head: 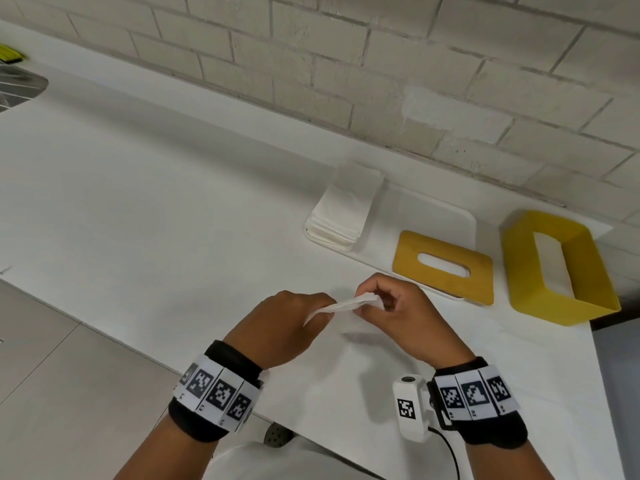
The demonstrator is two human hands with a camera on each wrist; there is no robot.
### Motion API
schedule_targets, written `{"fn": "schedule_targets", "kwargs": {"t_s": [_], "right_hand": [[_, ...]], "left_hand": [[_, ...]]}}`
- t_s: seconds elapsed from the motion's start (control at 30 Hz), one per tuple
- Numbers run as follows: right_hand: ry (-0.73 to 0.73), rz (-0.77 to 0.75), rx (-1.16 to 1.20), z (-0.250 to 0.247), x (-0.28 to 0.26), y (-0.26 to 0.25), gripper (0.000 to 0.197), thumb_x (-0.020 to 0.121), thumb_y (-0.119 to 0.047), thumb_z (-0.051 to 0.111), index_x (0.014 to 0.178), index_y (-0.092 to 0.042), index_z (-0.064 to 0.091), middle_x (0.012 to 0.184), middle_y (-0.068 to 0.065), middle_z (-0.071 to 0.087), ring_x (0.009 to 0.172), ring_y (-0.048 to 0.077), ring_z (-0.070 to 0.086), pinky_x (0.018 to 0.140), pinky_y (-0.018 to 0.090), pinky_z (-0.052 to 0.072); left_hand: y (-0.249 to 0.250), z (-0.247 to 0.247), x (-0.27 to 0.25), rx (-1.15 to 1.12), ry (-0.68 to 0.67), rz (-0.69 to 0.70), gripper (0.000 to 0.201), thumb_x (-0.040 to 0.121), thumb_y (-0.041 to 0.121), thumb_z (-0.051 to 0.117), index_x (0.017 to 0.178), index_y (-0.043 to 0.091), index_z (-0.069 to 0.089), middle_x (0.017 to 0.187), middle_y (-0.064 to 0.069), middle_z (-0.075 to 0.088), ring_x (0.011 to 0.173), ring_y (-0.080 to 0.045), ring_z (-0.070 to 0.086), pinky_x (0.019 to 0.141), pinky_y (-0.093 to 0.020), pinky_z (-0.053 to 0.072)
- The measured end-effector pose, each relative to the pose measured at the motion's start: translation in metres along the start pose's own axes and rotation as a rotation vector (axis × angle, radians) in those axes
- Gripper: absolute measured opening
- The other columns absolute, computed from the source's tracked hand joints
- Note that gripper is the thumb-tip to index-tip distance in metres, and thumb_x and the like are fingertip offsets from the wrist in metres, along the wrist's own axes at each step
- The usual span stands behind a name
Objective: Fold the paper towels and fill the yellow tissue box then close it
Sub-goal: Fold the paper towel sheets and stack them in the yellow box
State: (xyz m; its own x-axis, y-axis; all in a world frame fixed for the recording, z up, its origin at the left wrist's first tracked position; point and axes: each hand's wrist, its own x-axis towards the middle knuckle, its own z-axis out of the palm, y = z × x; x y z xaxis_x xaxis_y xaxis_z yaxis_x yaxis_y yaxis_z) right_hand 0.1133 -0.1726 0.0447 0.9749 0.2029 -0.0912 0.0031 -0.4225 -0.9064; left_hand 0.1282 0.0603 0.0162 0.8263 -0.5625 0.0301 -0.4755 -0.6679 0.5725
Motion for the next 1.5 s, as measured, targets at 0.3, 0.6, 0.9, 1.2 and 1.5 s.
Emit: {"fn": "schedule_targets", "kwargs": {"t_s": [0.3,0.6,0.9,1.2,1.5], "right_hand": [[0.349,0.068,0.264,-0.021,-0.005,0.025,0.012,0.089,0.000,0.072,0.091,-0.011,0.070,0.090,-0.005,0.074,0.082,0.008,0.064,0.075,0.015,0.048],[0.373,0.281,0.157,-0.001,-0.015,0.082,0.019,0.089,-0.003,0.072,0.090,-0.022,0.070,0.080,-0.005,0.071,0.073,0.014,0.061,0.069,0.027,0.047],[0.504,0.243,0.085,-0.009,-0.019,0.076,0.020,0.089,-0.020,0.073,0.097,-0.037,0.067,0.073,0.011,0.063,0.063,0.027,0.054,0.065,0.036,0.050],[0.469,0.372,0.026,0.015,-0.043,0.083,0.019,0.091,-0.017,0.068,0.107,-0.027,0.065,0.089,-0.008,0.071,0.081,0.012,0.066,0.064,0.014,0.046],[0.569,0.251,0.058,0.007,-0.035,0.065,0.025,0.092,-0.013,0.066,0.107,-0.033,0.066,0.095,-0.016,0.070,0.082,-0.005,0.063,0.065,0.005,0.046]], "left_hand": [[-0.012,-0.015,0.002,-0.084,0.267,-0.199,0.008,0.094,0.030,0.069,0.100,0.032,0.073,0.078,0.013,0.072,0.070,-0.010,0.067,0.066,-0.029,0.053],[-0.021,0.032,0.013,-0.141,0.152,-0.259,0.017,0.093,0.022,0.067,0.103,0.034,0.073,0.092,0.018,0.074,0.080,-0.005,0.067,0.078,-0.030,0.055],[-0.007,0.027,0.024,-0.135,0.254,-0.235,0.016,0.094,0.025,0.067,0.108,0.030,0.073,0.087,0.012,0.074,0.071,-0.010,0.064,0.070,-0.026,0.052],[0.007,0.042,0.024,-0.067,0.059,-0.279,0.021,0.095,0.019,0.061,0.111,0.028,0.071,0.085,0.007,0.072,0.077,-0.016,0.065,0.070,-0.028,0.049],[0.019,0.040,0.036,-0.107,0.198,-0.193,0.026,0.095,0.018,0.063,0.119,0.027,0.070,0.090,0.005,0.075,0.078,-0.021,0.066,0.073,-0.035,0.054]]}}
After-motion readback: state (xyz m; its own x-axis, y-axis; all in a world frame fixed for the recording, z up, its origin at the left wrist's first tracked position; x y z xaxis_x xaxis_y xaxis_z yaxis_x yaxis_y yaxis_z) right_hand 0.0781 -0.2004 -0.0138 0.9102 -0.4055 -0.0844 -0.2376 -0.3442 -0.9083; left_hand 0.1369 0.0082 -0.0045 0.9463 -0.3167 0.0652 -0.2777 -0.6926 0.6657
